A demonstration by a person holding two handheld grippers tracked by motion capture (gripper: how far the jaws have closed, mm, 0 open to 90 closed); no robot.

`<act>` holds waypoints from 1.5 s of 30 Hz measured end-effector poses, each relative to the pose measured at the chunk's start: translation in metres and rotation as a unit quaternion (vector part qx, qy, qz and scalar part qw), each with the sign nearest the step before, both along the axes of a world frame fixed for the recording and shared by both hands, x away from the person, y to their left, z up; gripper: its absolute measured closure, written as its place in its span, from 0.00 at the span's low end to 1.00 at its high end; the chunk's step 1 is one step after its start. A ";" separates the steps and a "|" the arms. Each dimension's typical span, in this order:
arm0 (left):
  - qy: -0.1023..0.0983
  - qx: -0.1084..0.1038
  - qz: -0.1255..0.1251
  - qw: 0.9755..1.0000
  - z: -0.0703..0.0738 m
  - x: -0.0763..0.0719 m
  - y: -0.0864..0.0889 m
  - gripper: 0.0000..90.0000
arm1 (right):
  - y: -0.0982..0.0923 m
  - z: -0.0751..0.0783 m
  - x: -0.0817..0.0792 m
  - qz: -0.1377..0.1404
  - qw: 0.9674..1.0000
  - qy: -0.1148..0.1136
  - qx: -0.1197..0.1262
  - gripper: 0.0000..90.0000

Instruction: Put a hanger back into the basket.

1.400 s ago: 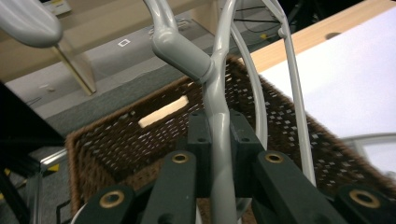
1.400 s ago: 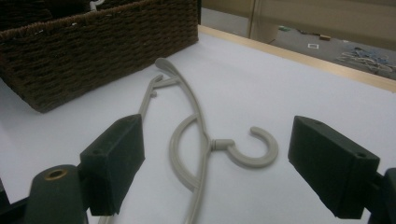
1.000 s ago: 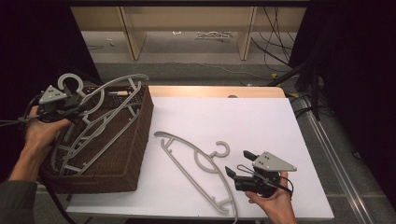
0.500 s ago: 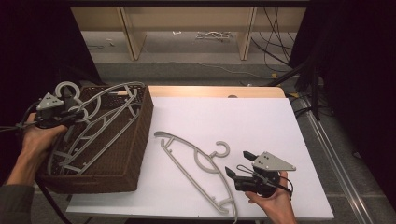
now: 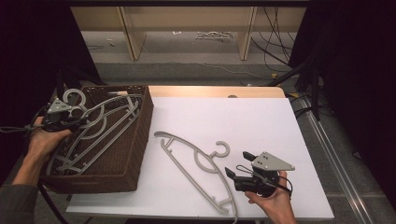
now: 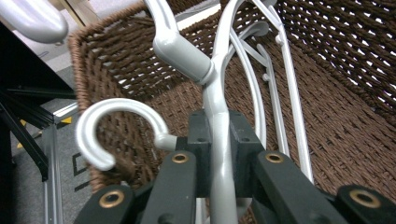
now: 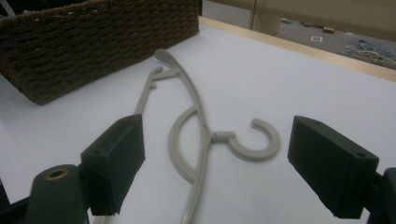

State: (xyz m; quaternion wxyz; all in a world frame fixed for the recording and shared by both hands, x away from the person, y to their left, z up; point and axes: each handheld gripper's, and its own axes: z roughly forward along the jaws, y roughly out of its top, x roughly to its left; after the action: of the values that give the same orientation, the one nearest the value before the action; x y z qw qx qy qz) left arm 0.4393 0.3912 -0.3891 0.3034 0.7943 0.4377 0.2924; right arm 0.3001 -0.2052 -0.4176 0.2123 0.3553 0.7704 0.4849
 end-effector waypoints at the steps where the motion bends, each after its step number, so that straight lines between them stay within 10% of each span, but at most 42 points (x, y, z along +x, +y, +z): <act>1: 0.002 0.002 0.000 1.000 -0.002 0.001 -0.002 0.91 | 0.000 0.000 0.000 0.001 1.000 0.001 -0.001 0.22; 17: 0.069 0.041 0.016 0.997 -0.027 0.015 -0.009 0.90 | 0.000 -0.001 0.000 0.002 1.000 0.003 0.000 0.22; 22: 0.061 0.049 0.031 0.996 -0.023 0.013 -0.008 0.73 | -0.001 -0.002 0.001 0.000 1.000 -0.002 -0.004 0.22; 26: 0.029 -0.004 0.082 0.996 -0.007 0.002 -0.010 0.57 | 0.000 -0.002 0.001 0.000 1.000 0.007 -0.002 0.22; 31: -0.010 -0.037 0.086 0.996 0.015 -0.017 -0.020 0.44 | 0.000 -0.004 0.002 -0.001 1.000 0.000 -0.002 0.22; 45: -0.089 -0.152 -0.001 0.984 0.038 -0.078 -0.099 0.25 | 0.004 -0.007 0.001 0.005 1.000 0.005 0.001 0.19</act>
State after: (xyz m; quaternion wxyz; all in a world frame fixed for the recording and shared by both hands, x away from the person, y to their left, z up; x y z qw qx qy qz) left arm 0.3614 0.2918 -0.3515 0.4586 0.7103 0.4476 0.2912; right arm 0.3011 -0.2013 -0.4247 0.2061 0.3537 0.7730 0.4847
